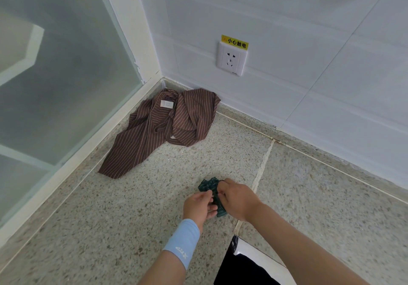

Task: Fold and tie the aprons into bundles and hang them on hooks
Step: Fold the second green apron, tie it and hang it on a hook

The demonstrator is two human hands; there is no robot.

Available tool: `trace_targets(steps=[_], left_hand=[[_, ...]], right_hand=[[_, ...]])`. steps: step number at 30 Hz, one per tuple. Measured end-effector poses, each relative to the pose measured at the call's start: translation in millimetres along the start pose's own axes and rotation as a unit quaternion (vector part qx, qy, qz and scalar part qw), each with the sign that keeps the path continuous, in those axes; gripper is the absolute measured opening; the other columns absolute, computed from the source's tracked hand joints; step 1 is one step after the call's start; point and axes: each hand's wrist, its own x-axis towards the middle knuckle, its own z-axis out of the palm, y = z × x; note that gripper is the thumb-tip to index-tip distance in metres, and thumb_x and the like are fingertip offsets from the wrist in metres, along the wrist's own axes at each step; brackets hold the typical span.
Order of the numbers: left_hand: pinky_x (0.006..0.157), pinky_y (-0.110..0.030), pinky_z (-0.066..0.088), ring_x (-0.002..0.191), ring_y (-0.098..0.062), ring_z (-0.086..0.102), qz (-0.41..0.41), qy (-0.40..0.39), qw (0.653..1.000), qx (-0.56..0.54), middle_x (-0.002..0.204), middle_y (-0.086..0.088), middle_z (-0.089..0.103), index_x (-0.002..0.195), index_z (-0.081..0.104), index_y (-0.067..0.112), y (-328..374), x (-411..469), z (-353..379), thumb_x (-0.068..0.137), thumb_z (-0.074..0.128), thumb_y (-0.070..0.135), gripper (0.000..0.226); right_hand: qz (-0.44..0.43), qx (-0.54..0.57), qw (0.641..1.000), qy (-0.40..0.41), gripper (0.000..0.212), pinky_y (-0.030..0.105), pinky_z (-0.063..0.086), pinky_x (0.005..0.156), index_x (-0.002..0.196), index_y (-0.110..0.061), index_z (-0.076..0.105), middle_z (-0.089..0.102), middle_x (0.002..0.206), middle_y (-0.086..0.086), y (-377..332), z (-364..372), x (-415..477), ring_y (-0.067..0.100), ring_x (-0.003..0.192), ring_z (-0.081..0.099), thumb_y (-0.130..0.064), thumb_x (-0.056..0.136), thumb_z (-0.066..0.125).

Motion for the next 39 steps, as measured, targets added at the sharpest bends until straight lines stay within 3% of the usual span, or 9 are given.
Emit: trace_targets(steps=[6,9,13,17,22,26,29,33,39], left_hand=[[0.069,-0.039,0.062,0.064,-0.021,0.064,0.016,0.074,0.997,-0.004,0.072,-0.013,0.065,0.094,0.066,0.004,-7,-2,10,0.099,0.057,0.017,0.016],[0.061,-0.033,0.058,0.062,-0.02,0.062,0.002,0.077,0.997,-0.022,0.071,-0.01,0.066,0.097,0.065,0.004,-10,-1,9,0.1,0.054,0.016,0.017],[0.053,-0.028,0.045,0.058,-0.017,0.053,0.014,0.085,0.996,-0.006,0.066,-0.009,0.064,0.095,0.064,0.008,-10,-2,20,0.101,0.052,0.021,0.019],[0.053,-0.022,0.047,0.059,-0.012,0.056,0.142,0.056,0.982,0.112,0.08,-0.006,0.065,0.094,0.063,0.016,1,-7,12,0.1,0.052,0.023,0.015],[0.048,-0.023,0.045,0.048,-0.012,0.053,0.261,-0.025,0.944,0.202,0.075,-0.001,0.067,0.092,0.065,0.02,17,-20,7,0.101,0.048,0.017,0.02],[0.052,-0.03,0.049,0.047,-0.019,0.056,0.219,-0.064,0.955,0.19,0.097,0.007,0.072,0.093,0.056,0.012,25,-10,0,0.104,0.041,0.016,0.019],[0.05,-0.018,0.043,0.046,-0.008,0.044,0.152,-0.044,0.974,0.163,0.088,-0.001,0.064,0.093,0.051,0.006,23,1,-4,0.105,0.037,0.015,0.02],[0.056,-0.022,0.034,0.047,-0.009,0.033,0.083,-0.041,0.993,0.076,0.077,0.002,0.057,0.087,0.046,0.013,20,11,-3,0.107,0.034,0.017,0.023],[0.043,-0.017,0.028,0.041,-0.007,0.029,-0.01,-0.058,0.994,-0.088,0.07,0.004,0.056,0.086,0.043,0.017,19,23,-5,0.108,0.031,0.019,0.025]], right_hand=[[0.097,0.03,0.992,-0.079,0.027,0.037,0.05,0.078,0.089,-0.014,0.054,0.058,0.091,0.005,-3,-12,12,0.025,0.087,0.06,-0.026,0.105,0.034],[0.149,0.072,0.981,-0.098,0.032,0.037,0.051,0.082,0.098,-0.005,0.061,0.064,0.098,0.011,3,-15,10,0.029,0.093,0.064,-0.025,0.106,0.037],[0.225,0.179,0.954,-0.081,0.026,0.033,0.056,0.067,0.096,-0.012,0.063,0.061,0.083,0.002,10,-13,9,0.022,0.072,0.066,-0.026,0.105,0.043],[0.239,0.259,0.932,-0.081,0.017,0.028,0.054,0.05,0.085,-0.018,0.062,0.071,0.08,0.008,17,-21,6,0.017,0.049,0.067,-0.019,0.1,0.053],[0.261,0.358,0.894,-0.069,0.014,0.034,0.06,0.056,0.085,-0.008,0.06,0.072,0.089,0.01,12,-25,12,0.019,0.073,0.074,-0.015,0.097,0.061],[0.271,0.372,0.885,-0.072,0.012,0.035,0.061,0.059,0.087,-0.007,0.059,0.074,0.091,0.011,7,-28,18,0.023,0.073,0.075,-0.013,0.097,0.059],[0.296,0.369,0.877,-0.083,0.013,0.037,0.062,0.064,0.09,-0.005,0.062,0.075,0.09,0.012,2,-22,20,0.025,0.075,0.075,-0.014,0.099,0.057],[0.331,0.352,0.872,-0.073,0.023,0.037,0.06,0.07,0.094,0.001,0.068,0.076,0.087,0.015,-1,-14,27,0.028,0.08,0.075,-0.019,0.099,0.056],[0.347,0.345,0.871,-0.037,0.027,0.036,0.061,0.068,0.087,0.0,0.071,0.076,0.079,0.014,5,-3,33,0.026,0.07,0.074,-0.024,0.097,0.062]])
